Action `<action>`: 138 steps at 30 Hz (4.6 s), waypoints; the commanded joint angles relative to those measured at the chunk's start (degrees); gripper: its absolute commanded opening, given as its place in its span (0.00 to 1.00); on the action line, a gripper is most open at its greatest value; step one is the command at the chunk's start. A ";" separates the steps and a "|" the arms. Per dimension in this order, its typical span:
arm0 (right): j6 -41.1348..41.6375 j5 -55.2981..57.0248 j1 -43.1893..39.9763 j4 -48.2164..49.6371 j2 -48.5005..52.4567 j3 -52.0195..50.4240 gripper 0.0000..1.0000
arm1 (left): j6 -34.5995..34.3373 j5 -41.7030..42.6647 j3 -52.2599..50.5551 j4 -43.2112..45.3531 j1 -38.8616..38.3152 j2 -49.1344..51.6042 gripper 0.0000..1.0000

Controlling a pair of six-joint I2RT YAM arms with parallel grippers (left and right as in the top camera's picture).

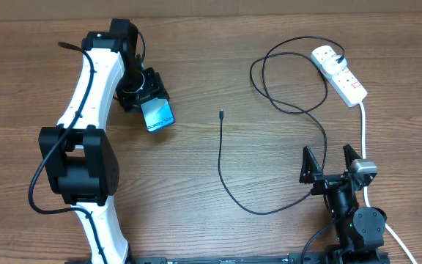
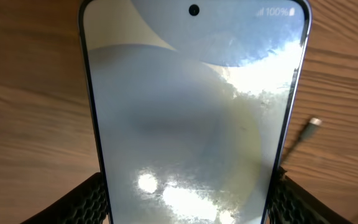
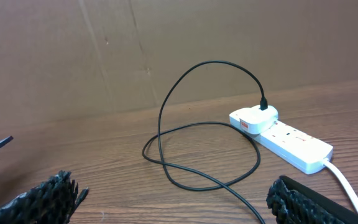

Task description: Plug charger to phone and switch on socket

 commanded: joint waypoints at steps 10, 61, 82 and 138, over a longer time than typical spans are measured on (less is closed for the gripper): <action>-0.04 -0.26 0.22 0.37 -0.52 -0.61 1.00 | -15.15 15.89 1.62 -10.10 -0.57 -0.20 0.04; -0.26 -0.17 0.20 0.37 -0.52 -0.61 1.00 | -36.04 -7.78 1.60 -4.44 -2.91 -0.20 0.04; 24.70 -21.44 0.20 8.96 14.69 7.87 1.00 | -31.04 -7.34 1.60 -4.17 -5.64 -0.20 0.04; 48.35 -5.18 30.75 20.20 91.95 44.44 0.66 | -35.95 8.09 1.60 -1.20 -10.67 -0.20 0.04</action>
